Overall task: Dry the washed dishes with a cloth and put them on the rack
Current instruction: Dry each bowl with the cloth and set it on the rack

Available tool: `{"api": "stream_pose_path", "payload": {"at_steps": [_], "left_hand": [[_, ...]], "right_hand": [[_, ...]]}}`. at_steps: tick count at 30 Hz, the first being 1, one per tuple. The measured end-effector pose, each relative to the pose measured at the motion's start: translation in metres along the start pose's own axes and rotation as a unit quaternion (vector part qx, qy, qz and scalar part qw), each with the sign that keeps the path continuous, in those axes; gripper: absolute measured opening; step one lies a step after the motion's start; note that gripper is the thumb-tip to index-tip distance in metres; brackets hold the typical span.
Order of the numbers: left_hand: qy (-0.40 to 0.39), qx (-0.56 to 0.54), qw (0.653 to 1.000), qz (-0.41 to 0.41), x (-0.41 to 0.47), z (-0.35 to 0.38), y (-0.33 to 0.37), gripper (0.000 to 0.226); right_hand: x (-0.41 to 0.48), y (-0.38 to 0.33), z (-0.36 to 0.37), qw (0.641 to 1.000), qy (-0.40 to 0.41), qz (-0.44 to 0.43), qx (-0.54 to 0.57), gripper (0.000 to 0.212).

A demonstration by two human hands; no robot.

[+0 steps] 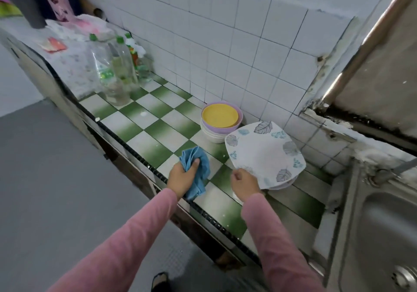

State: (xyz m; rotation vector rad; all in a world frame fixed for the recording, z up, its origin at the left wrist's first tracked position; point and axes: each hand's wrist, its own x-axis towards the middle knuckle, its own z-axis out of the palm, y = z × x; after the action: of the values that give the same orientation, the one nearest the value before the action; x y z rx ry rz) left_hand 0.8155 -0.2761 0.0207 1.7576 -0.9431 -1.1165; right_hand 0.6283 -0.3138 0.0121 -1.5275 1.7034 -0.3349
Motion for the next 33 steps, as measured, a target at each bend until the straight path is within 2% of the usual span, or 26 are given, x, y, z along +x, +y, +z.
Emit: {"api": "stream_pose_path", "payload": {"at_steps": [4,7,14,18,25,29,33], "left_hand": [[-0.019,0.022,1.000,0.008,0.033,-0.045,0.006,0.025],[-0.032,0.006,0.999,0.009,0.055,-0.062,0.012,0.017],[-0.081,-0.006,0.997,0.007,0.110,-0.063,0.010,0.022],[-0.070,-0.005,0.998,-0.004,0.145,-0.055,0.012,0.026],[-0.104,0.048,0.993,0.039,0.216,-0.043,0.045,0.028],[-0.129,0.028,0.990,0.045,0.246,-0.034,0.065,0.023],[-0.149,0.007,0.988,0.041,0.267,-0.028,0.084,0.021]], "right_hand": [[0.016,-0.034,0.031,0.999,0.026,0.020,0.014,0.027],[0.024,-0.050,0.043,0.997,0.051,0.042,0.048,0.027],[0.058,-0.056,0.067,0.992,0.056,0.100,0.043,0.026],[0.087,-0.061,0.070,0.991,0.054,0.113,0.050,0.026],[0.165,-0.092,0.023,0.967,0.191,0.140,0.091,0.021],[0.207,-0.109,-0.004,0.956,0.243,0.153,0.054,0.026],[0.237,-0.120,-0.013,0.956,0.190,0.218,-0.050,0.033]]}}
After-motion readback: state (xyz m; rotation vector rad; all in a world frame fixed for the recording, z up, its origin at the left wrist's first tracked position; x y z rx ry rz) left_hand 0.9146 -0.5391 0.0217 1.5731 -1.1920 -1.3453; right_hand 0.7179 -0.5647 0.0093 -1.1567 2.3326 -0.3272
